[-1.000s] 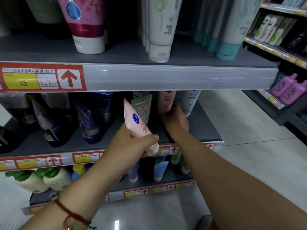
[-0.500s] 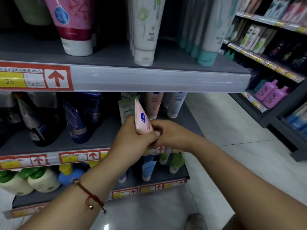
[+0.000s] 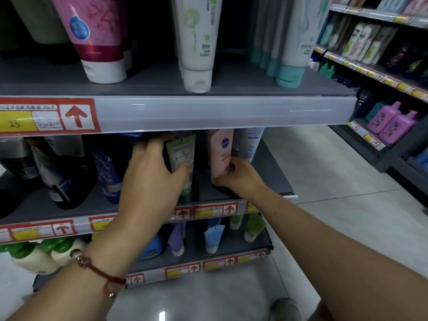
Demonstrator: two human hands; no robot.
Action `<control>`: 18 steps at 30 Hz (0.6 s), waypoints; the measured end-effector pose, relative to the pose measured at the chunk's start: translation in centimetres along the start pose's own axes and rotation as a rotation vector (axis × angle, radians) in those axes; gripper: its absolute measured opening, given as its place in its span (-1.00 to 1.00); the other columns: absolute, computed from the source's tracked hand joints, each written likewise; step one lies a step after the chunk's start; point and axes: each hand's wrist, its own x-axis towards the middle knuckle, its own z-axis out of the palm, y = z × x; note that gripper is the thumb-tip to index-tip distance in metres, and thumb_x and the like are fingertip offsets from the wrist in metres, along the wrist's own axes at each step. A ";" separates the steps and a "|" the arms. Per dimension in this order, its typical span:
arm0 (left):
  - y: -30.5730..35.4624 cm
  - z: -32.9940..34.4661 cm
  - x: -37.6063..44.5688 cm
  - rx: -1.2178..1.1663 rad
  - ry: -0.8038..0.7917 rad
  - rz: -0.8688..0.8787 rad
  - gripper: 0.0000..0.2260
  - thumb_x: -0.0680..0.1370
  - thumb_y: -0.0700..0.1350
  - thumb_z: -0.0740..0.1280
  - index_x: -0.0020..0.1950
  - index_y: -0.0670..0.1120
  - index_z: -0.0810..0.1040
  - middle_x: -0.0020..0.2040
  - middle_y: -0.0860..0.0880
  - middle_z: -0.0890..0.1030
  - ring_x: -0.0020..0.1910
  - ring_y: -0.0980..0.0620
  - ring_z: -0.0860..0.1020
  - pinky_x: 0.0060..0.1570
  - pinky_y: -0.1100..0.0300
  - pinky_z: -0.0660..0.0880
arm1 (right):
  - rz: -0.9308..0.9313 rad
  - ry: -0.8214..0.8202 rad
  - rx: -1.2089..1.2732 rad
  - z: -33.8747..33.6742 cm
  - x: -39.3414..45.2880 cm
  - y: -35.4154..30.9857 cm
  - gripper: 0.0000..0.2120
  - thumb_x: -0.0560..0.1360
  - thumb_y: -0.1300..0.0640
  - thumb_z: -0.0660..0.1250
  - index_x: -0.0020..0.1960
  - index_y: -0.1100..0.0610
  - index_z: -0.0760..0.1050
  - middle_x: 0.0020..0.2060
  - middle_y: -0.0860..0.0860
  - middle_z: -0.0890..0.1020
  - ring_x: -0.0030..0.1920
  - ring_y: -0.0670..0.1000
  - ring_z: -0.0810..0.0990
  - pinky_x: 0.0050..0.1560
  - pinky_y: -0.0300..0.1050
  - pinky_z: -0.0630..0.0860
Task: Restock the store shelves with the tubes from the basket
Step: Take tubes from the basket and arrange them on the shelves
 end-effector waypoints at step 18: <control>-2.4 2.0 2.0 -0.267 -0.093 -0.149 -0.88 0.56 -0.16 0.40 0.09 -0.03 0.58 -0.04 0.09 0.60 -0.08 0.12 0.54 -0.22 0.42 0.41 | 0.051 0.146 0.165 1.4 -0.4 -0.4 -0.40 0.27 -0.04 0.60 0.18 0.08 0.40 0.05 -0.06 0.61 0.03 -0.06 0.59 -0.05 -0.19 0.50</control>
